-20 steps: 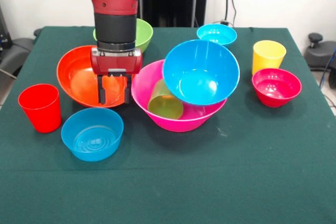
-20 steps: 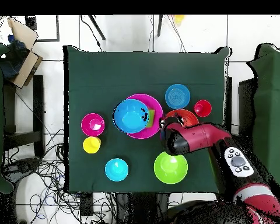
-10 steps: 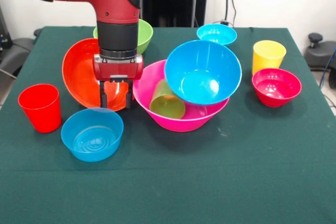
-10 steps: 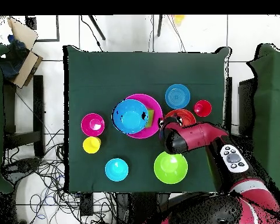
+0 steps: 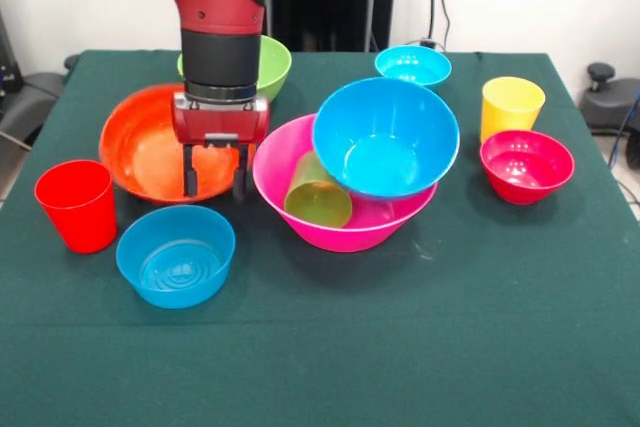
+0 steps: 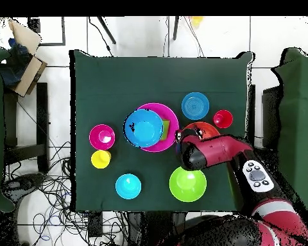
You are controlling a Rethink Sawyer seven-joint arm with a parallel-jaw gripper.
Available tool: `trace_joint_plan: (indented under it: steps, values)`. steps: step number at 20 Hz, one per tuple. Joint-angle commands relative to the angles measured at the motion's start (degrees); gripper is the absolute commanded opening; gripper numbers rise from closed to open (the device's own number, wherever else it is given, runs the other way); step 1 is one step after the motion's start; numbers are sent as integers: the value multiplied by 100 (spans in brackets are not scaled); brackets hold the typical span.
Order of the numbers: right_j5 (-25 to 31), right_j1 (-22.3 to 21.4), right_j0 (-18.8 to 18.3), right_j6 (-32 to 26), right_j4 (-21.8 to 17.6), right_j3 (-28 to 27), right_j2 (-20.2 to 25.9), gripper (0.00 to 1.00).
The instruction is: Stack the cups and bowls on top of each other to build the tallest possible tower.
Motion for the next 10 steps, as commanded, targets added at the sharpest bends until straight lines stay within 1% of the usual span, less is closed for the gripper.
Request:
trace_joint_plan:
  steps: [1,2,4,5,8,10]
  values:
    - [34,-326,309,267,-86,382,-52,100]
    - [14,-384,345,317,-58,423,-95,100]
    - [-122,-466,578,673,51,389,-442,100]
    - [-263,-461,831,1042,159,298,-831,100]
    - [-360,-381,1221,1498,408,128,-1465,100]
    - [-335,-370,1354,1624,589,82,-1727,100]
